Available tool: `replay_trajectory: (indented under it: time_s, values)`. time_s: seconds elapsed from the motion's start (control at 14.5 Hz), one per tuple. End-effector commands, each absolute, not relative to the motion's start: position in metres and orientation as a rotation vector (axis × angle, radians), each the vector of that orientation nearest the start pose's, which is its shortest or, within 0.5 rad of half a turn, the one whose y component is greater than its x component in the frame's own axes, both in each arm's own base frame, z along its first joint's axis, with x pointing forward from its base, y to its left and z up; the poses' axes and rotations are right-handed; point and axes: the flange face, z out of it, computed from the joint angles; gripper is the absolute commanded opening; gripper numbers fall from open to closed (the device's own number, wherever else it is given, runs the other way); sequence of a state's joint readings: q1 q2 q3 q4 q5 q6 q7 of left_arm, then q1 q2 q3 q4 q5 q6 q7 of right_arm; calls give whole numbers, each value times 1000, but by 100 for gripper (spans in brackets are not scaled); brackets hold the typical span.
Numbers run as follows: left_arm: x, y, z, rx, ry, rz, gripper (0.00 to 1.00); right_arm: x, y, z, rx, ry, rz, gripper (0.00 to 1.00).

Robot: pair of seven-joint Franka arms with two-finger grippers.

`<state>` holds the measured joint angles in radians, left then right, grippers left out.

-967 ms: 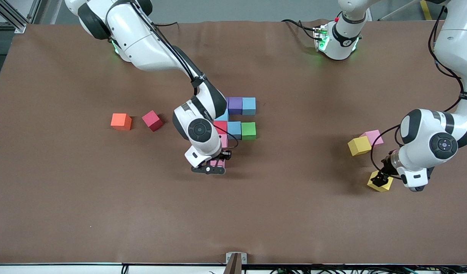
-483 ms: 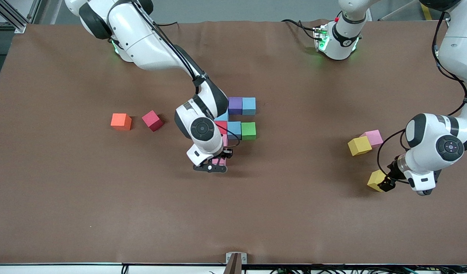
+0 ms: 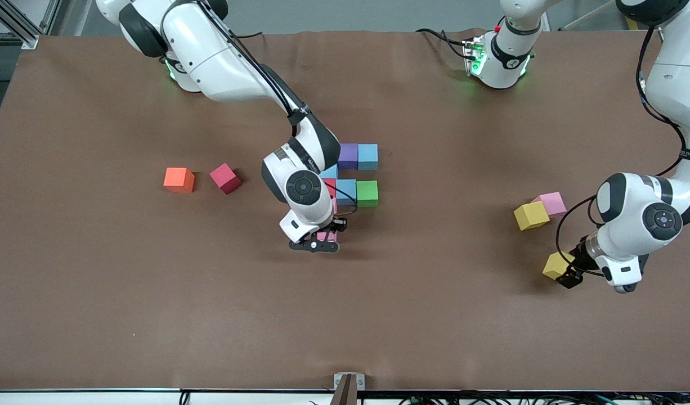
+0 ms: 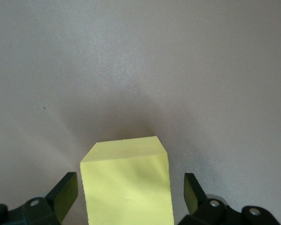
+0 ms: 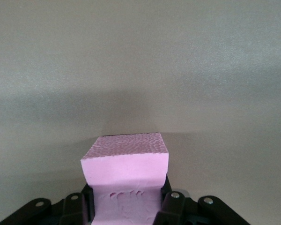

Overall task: Arrange 11 blocks into digit 3
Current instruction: 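Lower the left gripper and grasp the yellow cube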

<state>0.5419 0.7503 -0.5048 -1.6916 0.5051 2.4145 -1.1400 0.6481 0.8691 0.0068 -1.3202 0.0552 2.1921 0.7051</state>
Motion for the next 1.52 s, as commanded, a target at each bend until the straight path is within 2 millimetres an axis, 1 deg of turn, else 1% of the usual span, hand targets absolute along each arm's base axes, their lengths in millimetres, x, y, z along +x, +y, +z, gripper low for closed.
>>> replay_trajectory:
  time_s: [0.0, 0.07, 0.14, 0.21, 0.28, 0.35, 0.41, 0.48, 0.62, 0.69, 0.83, 0.97, 1.04, 1.1, 1.24, 1.31, 1.38, 1.45]
  values:
    - [685, 67, 207, -2841, -1418, -167, 78, 587, 454, 215, -3106, 152, 35, 0]
    - [684, 67, 206, -2841, -1418, -165, 62, 587, 454, 215, -3107, 146, 33, 3]
    - [685, 67, 207, -2840, -1423, -166, 47, 588, 454, 215, -3107, 145, 30, 14]
    - [685, 67, 207, -2838, -1427, -166, 36, 589, 453, 215, -3109, 143, 28, 24]
    - [685, 66, 208, -2835, -1436, -167, 31, 589, 453, 215, -3108, 143, 26, 47]
    - [685, 64, 209, -2831, -1442, -169, 29, 589, 452, 215, -3111, 141, 25, 99]
    - [686, 63, 213, -2813, -1473, -173, 29, 590, 451, 215, -3114, 135, 22, 100]
    - [690, 57, 220, -2789, -1522, -186, 29, 591, 450, 214, -3122, 126, 12, 100]
    - [694, 45, 227, -2743, -1605, -177, 29, 593, 448, 215, -3125, 122, 6, 100]
    - [696, 27, 233, -2727, -1628, -167, 29, 594, 448, 219, -3121, 122, -1, 100]
    - [704, -12, 247, -2648, -1737, -147, 29, 596, 448, 227, -3112, 125, -9, 100]
    - [710, -59, 256, -2598, -1841, -157, 29, 599, 444, 237, -3107, 133, -13, 100]
    - [710, -85, 258, -2587, -1878, -159, 29, 600, 443, 247, -3110, 120, -12, 100]
    - [707, -110, 257, -2568, -1909, -155, 29, 607, 432, 255, -3113, 114, 4, 100]
    - [698, -155, 257, -2532, -1964, -148, 29, 626, 401, 296, -3090, 101, -11, 100]
    - [693, -176, 254, -2513, -1991, -138, 29, 633, 385, 309, -3095, 106, -1, 100]
    - [688, -198, 253, -2491, -2029, -132, 29, 646, 357, 324, -3099, 140, 12, 100]
    - [684, -218, 253, -2485, -2047, -128, 29, 652, 335, 339, -3105, 174, 25, 100]
